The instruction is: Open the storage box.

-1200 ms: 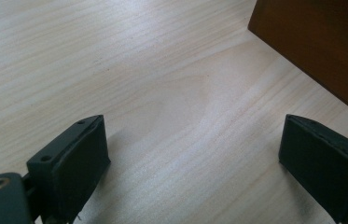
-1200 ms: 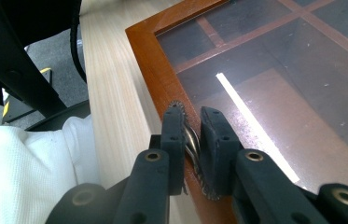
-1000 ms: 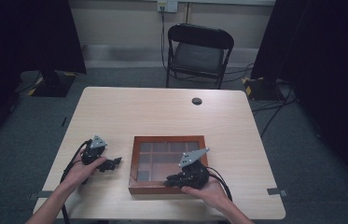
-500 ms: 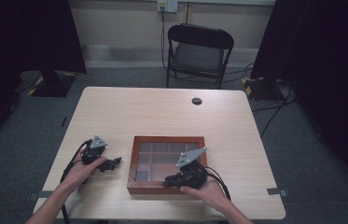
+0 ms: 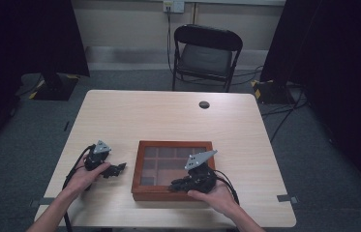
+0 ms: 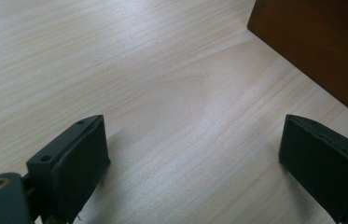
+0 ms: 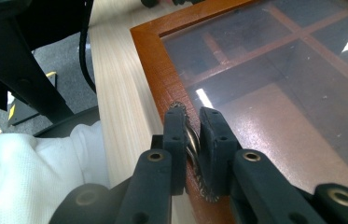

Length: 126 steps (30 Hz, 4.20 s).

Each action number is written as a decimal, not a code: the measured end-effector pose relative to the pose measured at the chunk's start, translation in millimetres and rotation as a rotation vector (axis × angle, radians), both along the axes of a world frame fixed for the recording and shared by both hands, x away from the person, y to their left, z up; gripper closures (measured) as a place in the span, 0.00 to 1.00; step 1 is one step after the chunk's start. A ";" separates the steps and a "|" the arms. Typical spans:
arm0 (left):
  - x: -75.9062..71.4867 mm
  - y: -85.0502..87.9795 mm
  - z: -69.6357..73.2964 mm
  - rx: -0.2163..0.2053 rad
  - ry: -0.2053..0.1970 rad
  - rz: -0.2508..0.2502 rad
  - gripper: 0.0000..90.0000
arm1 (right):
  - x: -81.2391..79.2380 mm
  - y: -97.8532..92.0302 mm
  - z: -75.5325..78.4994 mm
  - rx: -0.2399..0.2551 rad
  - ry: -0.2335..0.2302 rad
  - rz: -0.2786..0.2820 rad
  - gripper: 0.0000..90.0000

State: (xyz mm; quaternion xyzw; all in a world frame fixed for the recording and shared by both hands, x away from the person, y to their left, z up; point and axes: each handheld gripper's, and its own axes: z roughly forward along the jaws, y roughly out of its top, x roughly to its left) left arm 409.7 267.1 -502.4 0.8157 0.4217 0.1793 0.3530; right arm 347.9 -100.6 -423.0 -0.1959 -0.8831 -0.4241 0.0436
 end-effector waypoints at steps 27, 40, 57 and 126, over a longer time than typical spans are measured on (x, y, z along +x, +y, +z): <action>0.0 0.0 0.0 0.000 0.000 0.000 0.08 | 5.0 -4.0 20.2 0.052 0.017 -0.027 0.91; 0.0 0.0 0.0 0.000 0.000 0.000 0.08 | 7.6 -4.9 28.4 0.065 0.016 -0.035 0.91; 0.1 0.0 0.0 0.000 0.000 0.000 0.08 | 9.9 -5.6 34.4 0.076 0.015 -0.037 0.91; 0.0 -0.3 -0.2 -0.005 -0.001 0.003 0.08 | 26.0 -8.5 70.9 0.145 -0.027 -0.103 0.91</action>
